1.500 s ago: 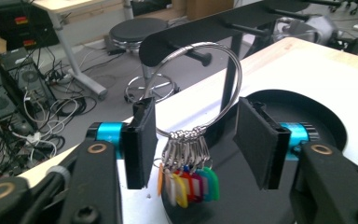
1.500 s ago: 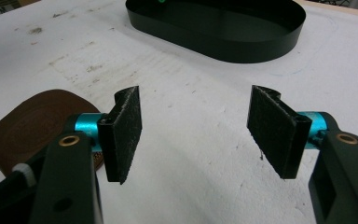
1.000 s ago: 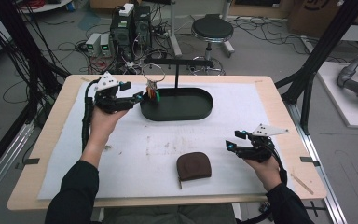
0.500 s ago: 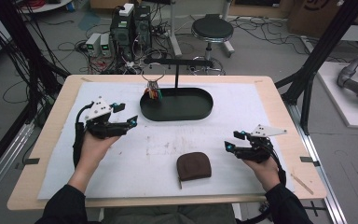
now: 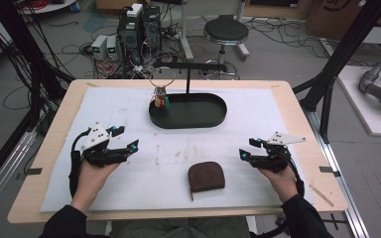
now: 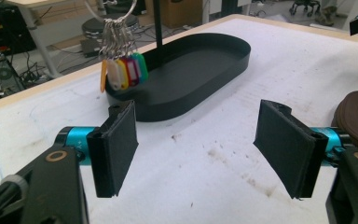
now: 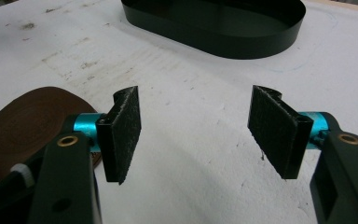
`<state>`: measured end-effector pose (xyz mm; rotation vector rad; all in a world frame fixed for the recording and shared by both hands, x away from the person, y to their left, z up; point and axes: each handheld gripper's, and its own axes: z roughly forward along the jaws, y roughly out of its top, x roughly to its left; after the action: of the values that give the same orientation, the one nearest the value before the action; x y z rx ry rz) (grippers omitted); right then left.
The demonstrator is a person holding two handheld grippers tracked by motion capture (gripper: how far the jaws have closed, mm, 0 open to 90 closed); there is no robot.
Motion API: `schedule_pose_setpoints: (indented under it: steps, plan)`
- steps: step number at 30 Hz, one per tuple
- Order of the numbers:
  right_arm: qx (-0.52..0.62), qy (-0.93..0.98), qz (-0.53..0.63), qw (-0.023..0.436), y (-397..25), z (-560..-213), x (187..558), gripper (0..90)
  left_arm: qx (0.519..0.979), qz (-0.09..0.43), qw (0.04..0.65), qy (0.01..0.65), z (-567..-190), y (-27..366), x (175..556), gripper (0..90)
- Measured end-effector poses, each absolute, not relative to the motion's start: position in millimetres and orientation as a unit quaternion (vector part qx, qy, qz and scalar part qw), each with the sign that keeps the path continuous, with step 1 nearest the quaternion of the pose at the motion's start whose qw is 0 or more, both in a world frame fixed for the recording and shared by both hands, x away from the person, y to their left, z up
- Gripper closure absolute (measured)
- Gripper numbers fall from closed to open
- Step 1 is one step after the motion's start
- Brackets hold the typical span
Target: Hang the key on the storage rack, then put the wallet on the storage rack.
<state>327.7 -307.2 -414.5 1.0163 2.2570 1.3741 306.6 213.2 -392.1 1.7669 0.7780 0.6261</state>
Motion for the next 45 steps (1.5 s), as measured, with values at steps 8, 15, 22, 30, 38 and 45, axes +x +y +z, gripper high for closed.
schedule_pose_setpoints:
  steps: [8, 15, 22, 30, 38, 45]
  plan:
    - [0.36, 0.784, 0.48, 0.156, -309.5, -414.7, 328.4, 34.4, 0.73, 0.269, 0.53, 0.338, -397.2, 226.1, 294.6, 29.2]
    - [0.358, 0.782, 0.485, 0.162, -313.7, -413.8, 324.3, 34.3, 0.729, 0.266, 0.534, 0.335, -399.5, 223.8, 299.7, 29.2]
    - [0.357, 0.781, 0.488, 0.159, -314.1, -412.9, 321.2, 33.4, 0.726, 0.268, 0.532, 0.344, -404.0, 226.7, 304.0, 29.2]
    - [0.317, 0.791, 0.505, 0.138, -309.0, -412.0, 314.2, 31.1, 0.719, 0.271, 0.531, 0.359, -406.9, 233.5, 308.5, 29.2]
    - [0.262, 0.814, 0.511, 0.091, -297.2, -415.3, 309.8, 29.3, 0.724, 0.266, 0.529, 0.356, -409.6, 229.9, 311.6, 29.2]
    - [0.265, 0.828, 0.488, 0.079, -277.5, -422.4, 313.8, 30.1, 0.724, 0.265, 0.528, 0.355, -409.9, 228.8, 311.0, 29.2]
